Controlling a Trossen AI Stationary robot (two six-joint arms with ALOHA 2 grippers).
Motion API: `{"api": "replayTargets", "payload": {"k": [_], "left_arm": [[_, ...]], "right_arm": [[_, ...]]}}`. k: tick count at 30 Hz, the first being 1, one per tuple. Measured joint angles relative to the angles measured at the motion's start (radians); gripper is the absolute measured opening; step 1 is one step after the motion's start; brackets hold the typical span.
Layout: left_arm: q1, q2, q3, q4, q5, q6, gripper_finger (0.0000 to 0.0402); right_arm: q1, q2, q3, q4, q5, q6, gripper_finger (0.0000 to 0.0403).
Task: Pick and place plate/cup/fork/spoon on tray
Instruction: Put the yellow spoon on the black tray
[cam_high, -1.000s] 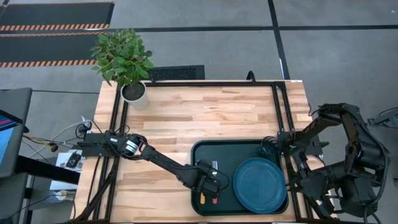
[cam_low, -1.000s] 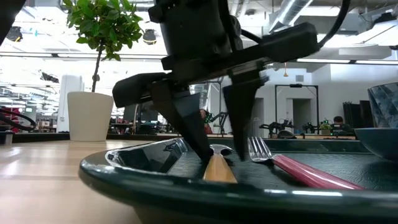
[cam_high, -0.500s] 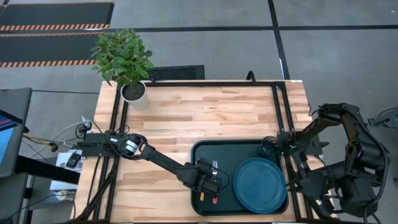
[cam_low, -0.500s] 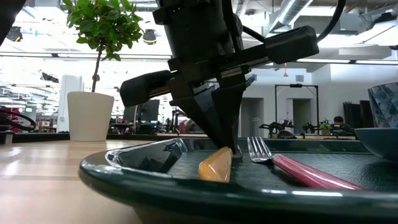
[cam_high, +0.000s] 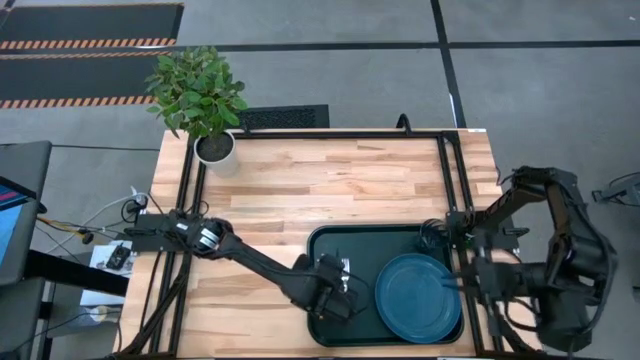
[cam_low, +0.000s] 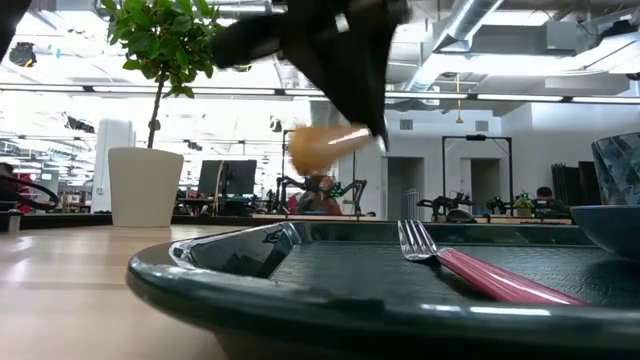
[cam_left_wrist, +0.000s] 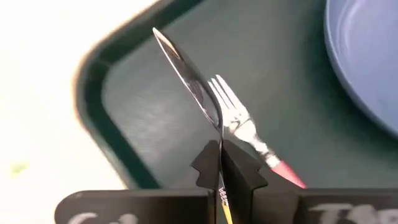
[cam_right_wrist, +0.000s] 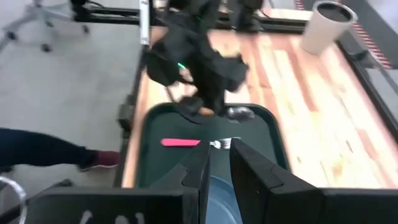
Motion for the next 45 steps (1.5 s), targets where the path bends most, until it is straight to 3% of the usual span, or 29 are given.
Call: {"api": "replayTargets", "payload": {"k": [7, 13, 18, 24, 28, 34, 39, 45], "left_arm": [[-0.047, -0.002, 0.061, -0.238, -0.046, 0.002, 0.0000], [-0.032, -0.002, 0.064, -0.256, 0.131, -0.118, 0.0000], [-0.002, 0.002, 0.064, -0.244, 0.212, -0.186, 0.0000], [0.042, 0.002, 0.064, -0.199, 0.259, -0.228, 0.0000], [0.061, 0.002, 0.064, -0.176, 0.240, -0.239, 0.0000], [0.065, 0.021, 0.066, -0.169, 0.205, -0.255, 0.0000], [0.063, 0.089, 0.062, -0.157, 0.304, -0.219, 0.0000], [0.059, 0.093, 0.063, -0.175, 0.297, -0.251, 0.0000]], "right_arm": [[-0.040, -0.059, -0.253, 0.002, 0.022, 0.232, 0.0087], [-0.083, -0.089, -0.459, 0.047, 0.005, 0.441, 0.0098], [-0.123, -0.097, -0.568, 0.215, -0.003, 0.426, 0.0108], [-0.156, -0.097, -0.615, 0.352, -0.002, 0.342, 0.0113], [-0.176, -0.096, -0.634, 0.410, -0.002, 0.295, 0.0113], [-0.178, -0.096, -0.647, 0.421, -0.007, 0.289, 0.0113], [-0.178, -0.096, -0.647, 0.423, -0.007, 0.286, 0.0113], [-0.177, -0.096, -0.647, 0.420, -0.007, 0.286, 0.0113]]}}
